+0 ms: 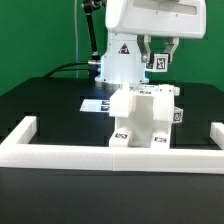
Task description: Assemble chair
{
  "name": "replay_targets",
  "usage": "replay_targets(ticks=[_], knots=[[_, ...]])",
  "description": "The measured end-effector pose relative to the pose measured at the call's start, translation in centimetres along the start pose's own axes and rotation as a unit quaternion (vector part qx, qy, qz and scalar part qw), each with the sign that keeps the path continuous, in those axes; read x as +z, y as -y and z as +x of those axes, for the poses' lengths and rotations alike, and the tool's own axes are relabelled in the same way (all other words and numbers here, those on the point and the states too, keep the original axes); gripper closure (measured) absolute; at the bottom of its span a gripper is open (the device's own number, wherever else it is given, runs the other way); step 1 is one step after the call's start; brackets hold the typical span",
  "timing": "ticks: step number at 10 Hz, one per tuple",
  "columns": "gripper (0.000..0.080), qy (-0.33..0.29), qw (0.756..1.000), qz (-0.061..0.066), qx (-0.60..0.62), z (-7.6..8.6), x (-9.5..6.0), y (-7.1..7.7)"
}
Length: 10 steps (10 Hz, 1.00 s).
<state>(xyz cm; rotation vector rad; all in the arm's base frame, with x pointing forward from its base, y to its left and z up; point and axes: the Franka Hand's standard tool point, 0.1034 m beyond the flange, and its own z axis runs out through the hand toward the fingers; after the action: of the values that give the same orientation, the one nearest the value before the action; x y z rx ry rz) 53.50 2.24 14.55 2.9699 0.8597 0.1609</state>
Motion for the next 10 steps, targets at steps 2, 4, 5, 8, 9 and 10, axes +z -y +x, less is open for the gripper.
replay_targets(ticks=[2,4,5,8,9,10], knots=[[0.0512,0.005,1.000,-0.001,-0.004,0.9,0.2,-0.2],[0.0512,0.014,1.000,-0.007,-0.016,3.2,0.7,-1.5],[0.0512,0.019,1.000,-0.007,-0.015,3.6,0.9,-1.9],[0.0511,0.022,1.000,-0.006,-0.008,3.6,1.1,-1.8],[0.0511,0.023,1.000,-0.006,-0.008,3.5,1.1,-1.8],[0.0511,0.023,1.000,-0.006,-0.009,3.5,1.3,-1.5]])
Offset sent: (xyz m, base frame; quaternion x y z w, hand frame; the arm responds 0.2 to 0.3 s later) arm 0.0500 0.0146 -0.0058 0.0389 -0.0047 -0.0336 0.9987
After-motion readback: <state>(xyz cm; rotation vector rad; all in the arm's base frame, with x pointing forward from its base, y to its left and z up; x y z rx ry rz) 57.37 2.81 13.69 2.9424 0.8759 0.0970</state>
